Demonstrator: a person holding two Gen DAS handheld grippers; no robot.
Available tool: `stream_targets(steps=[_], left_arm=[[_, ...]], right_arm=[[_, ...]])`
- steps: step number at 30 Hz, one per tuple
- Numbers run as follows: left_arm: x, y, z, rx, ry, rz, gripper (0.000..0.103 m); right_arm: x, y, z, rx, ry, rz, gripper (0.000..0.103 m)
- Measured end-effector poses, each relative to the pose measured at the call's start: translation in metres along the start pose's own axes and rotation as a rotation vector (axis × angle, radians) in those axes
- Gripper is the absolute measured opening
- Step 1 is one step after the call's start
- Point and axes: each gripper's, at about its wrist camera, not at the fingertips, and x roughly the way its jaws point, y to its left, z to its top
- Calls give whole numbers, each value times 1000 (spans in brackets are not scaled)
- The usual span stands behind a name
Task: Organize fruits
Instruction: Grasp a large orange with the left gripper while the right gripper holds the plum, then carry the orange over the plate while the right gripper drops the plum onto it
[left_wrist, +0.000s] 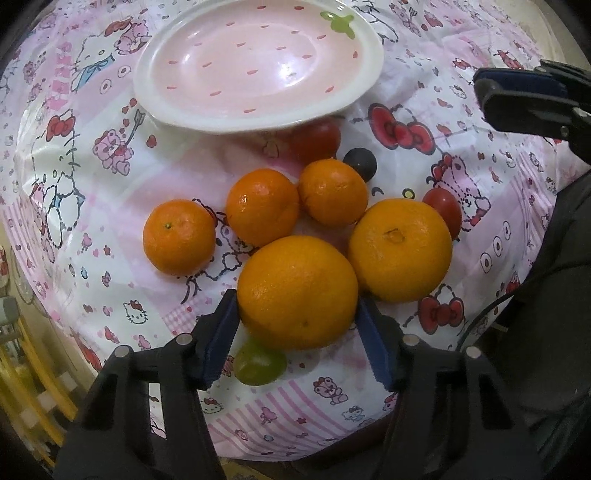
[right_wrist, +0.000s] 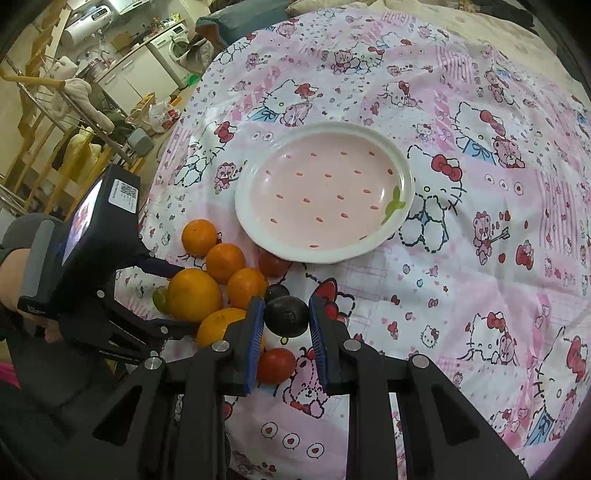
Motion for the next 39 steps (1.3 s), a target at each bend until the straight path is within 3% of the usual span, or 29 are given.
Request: stream_targets(steps=[7, 17, 24, 28, 39], left_arm=[[-11, -8, -9, -4, -29, -1, 55], [-55, -6, -34, -85, -144, 20, 55], [-89, 2, -36, -136, -239, 51, 55], [-101, 12, -16, -163, -295, 87, 54], [-105, 31, 41, -192, -321, 123, 55]], right_arm=[[2, 0, 0, 3, 3, 2, 26], [4, 0, -1, 5, 7, -3, 26], [-13, -2, 4, 24, -79, 22, 26], [-25, -6, 13, 50, -137, 27, 26], [-17, -41, 61, 125, -203, 29, 26]])
